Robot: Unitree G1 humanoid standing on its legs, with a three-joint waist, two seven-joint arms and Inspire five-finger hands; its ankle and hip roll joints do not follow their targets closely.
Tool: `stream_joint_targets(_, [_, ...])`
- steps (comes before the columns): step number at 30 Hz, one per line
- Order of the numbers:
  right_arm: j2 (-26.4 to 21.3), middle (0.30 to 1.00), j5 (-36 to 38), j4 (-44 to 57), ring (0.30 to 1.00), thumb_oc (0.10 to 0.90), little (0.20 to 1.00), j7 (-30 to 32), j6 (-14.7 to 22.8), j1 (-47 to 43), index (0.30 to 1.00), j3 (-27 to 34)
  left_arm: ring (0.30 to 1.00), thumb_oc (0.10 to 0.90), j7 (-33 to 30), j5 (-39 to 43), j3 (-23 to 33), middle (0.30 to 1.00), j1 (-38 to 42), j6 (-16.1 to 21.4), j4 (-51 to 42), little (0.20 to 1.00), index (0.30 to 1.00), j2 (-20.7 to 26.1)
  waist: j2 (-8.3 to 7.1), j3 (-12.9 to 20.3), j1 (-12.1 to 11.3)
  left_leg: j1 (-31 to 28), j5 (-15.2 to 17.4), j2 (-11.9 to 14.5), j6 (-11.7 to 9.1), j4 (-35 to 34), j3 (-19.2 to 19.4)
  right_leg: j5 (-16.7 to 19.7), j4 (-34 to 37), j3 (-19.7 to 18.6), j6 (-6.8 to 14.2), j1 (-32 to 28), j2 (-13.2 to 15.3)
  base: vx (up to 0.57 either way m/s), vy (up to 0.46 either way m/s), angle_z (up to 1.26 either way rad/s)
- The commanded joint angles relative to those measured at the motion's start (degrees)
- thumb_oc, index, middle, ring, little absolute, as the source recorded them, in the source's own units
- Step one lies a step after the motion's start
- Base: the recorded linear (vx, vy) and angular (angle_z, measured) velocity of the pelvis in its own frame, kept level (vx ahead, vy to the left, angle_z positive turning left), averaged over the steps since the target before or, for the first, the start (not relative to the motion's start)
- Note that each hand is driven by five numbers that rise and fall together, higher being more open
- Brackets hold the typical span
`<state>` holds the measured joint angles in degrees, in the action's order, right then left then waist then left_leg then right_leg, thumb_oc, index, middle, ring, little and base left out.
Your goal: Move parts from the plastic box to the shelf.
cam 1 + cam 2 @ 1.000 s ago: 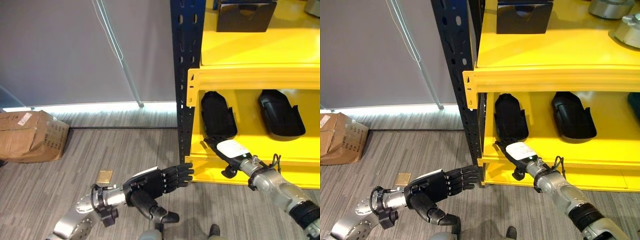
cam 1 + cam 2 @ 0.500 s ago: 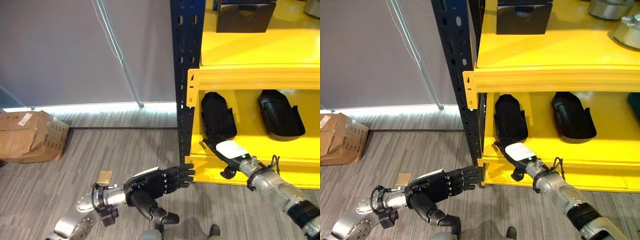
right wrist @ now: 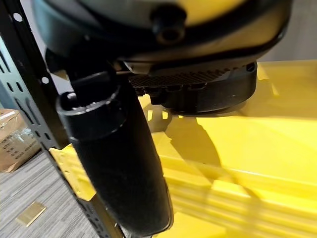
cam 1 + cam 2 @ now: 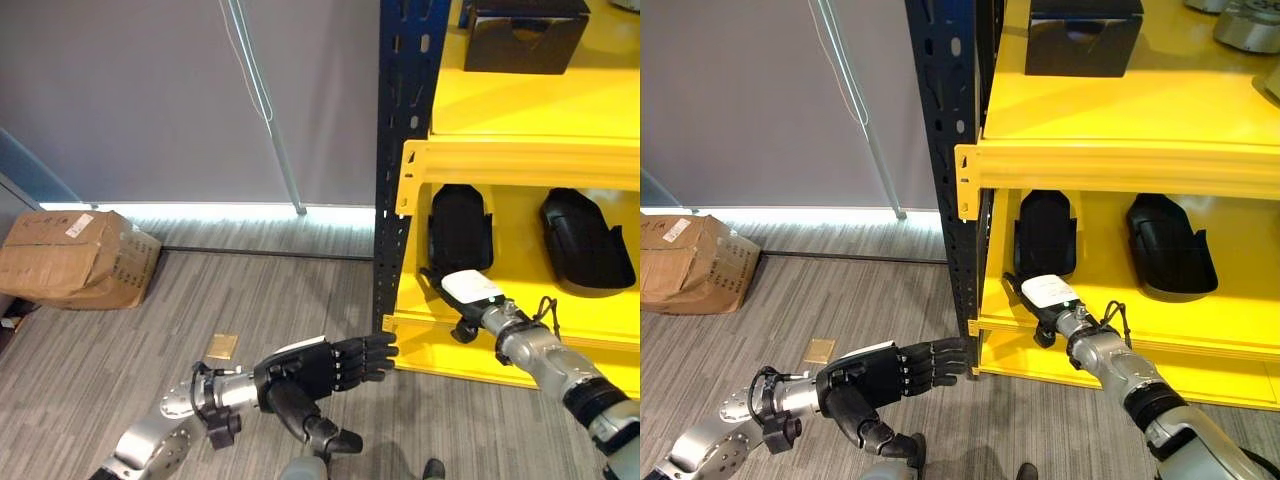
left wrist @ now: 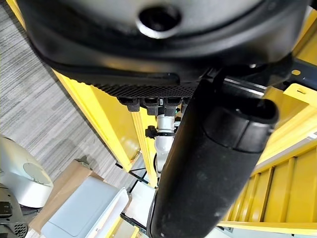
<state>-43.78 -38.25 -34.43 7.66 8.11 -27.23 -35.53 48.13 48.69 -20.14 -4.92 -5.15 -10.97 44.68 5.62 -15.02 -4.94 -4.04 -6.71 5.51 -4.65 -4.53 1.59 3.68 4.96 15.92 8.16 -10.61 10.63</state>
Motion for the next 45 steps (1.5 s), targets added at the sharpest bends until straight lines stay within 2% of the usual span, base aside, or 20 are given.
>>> stream_joint_targets(1, [-1.4,1.0,0.3,-1.7,1.0,0.9,1.0,2.6,-0.7,-8.8,1.0,-2.8,1.0,0.9,2.7,2.2,-0.1,1.0,4.6,1.7,-3.0,1.0,1.0,-0.2,-0.99,1.0,-1.2,1.0,7.5,0.3,1.3,7.0,2.8,-8.4,-11.6,-0.6,-2.7,5.4,1.0,0.02,0.004,0.06])
stream_joint_targets(9, [-1.3,1.0,-0.8,-0.7,1.0,0.9,1.0,2.7,-0.1,-8.4,1.0,-2.0,1.0,0.9,3.1,2.3,0.5,1.0,3.8,1.5,-3.3,1.0,1.0,-0.5,-0.73,0.7,-1.3,1.3,7.5,0.2,1.4,7.1,2.7,-8.4,-11.9,-0.5,-2.7,5.7,1.2,0.0,0.0,0.01])
stream_joint_targets(23, [-3.3,1.0,-3.8,13.8,1.0,0.9,1.0,-0.4,-0.2,2.5,1.0,4.0,1.0,0.9,2.5,2.0,3.0,1.0,1.2,2.8,-4.2,1.0,1.0,-1.1,-1.61,0.2,1.2,1.4,7.4,0.6,1.8,7.0,4.1,-8.0,-12.0,-1.9,-2.3,6.7,1.0,0.0,0.0,-0.01])
stream_joint_targets(28, [-3.4,1.0,-4.0,16.3,1.0,0.9,1.0,2.2,0.1,5.4,1.0,6.0,1.0,0.9,2.1,1.7,3.2,1.0,1.0,3.3,-4.2,1.0,1.0,-1.0,-1.85,0.0,2.0,1.3,7.5,0.8,1.9,7.0,4.6,-7.9,-12.1,-2.4,-2.1,6.9,0.9,-0.02,-0.006,-0.09])
stream_joint_targets(33, [-2.5,1.0,-6.1,16.6,1.0,0.9,1.0,12.1,-1.1,6.9,1.0,8.4,1.0,0.9,1.4,1.7,2.8,1.0,0.8,3.9,-4.3,1.0,1.0,-1.5,-1.72,0.3,2.5,1.0,7.7,0.8,2.0,7.0,5.0,-7.8,-11.7,-3.0,-2.0,6.7,0.7,0.0,0.0,-0.04])
stream_joint_targets(39, [-2.3,1.0,-8.4,13.7,1.0,0.9,1.0,18.3,-3.8,7.0,1.0,10.3,1.0,0.9,0.7,2.3,2.5,1.0,0.9,3.6,-4.9,1.0,1.0,-1.3,-1.35,0.8,2.7,0.8,7.9,0.8,1.9,7.1,5.3,-7.9,-11.5,-3.3,-2.0,6.5,0.7,0.0,0.0,0.0])
stream_joint_targets(41, [-2.5,1.0,-8.4,12.2,1.0,0.9,1.0,19.7,-3.8,6.7,1.0,10.5,1.0,0.9,0.9,2.8,2.6,1.0,0.8,3.5,-5.3,1.0,1.0,-0.7,-1.23,1.0,2.5,0.8,8.0,0.8,1.8,7.1,5.3,-7.9,-11.4,-3.2,-2.0,6.4,0.7,0.0,0.0,0.0])
stream_joint_targets(45, [-3.0,1.0,-7.2,10.3,1.0,0.9,1.0,21.4,-1.3,5.2,1.0,10.1,1.0,0.9,1.1,3.5,2.3,1.0,1.1,3.6,-5.3,1.0,1.0,-0.1,-1.03,1.0,2.3,0.9,8.0,0.7,1.8,7.1,5.2,-8.1,-11.5,-3.1,-2.1,6.5,0.7,0.0,0.0,0.0])
